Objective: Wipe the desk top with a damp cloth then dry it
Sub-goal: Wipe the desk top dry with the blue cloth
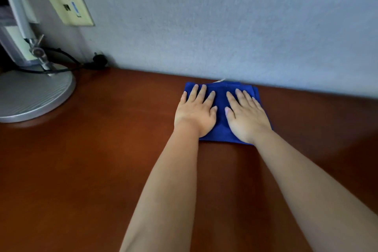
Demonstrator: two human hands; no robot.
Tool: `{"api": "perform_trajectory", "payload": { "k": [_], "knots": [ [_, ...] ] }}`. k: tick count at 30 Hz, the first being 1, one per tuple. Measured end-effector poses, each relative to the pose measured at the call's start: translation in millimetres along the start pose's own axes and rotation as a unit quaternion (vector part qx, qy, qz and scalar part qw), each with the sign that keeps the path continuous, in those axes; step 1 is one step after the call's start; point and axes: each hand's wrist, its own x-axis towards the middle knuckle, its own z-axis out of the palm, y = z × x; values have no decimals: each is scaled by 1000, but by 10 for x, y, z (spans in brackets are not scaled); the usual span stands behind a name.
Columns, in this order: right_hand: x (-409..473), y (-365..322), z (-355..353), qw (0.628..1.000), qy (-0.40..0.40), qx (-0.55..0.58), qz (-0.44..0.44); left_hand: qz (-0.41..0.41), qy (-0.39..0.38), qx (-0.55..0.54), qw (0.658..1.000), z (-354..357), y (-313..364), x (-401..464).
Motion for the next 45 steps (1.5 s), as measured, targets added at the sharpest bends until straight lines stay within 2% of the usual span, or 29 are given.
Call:
{"api": "perform_trajectory", "payload": {
  "k": [11,16,19,34,45],
  "knots": [
    [-1079,-264,49,1000,-19,12,2,28,-28,21,999,49,122,-1022],
    [-1288,-293,119,998,19,66,-1,38,-34,14,999,40,85,-1216],
    [-1207,-269,150,997,38,74,2,37,-24,6,999,56,46,-1131],
    [-1,-38,29,999,25,23,-31,22,-3,11,1000,-6,-115,1],
    [-153,-102,18,999,-1,-4,-48,8,-20,29,999,-9,-91,-249]
  ]
}}
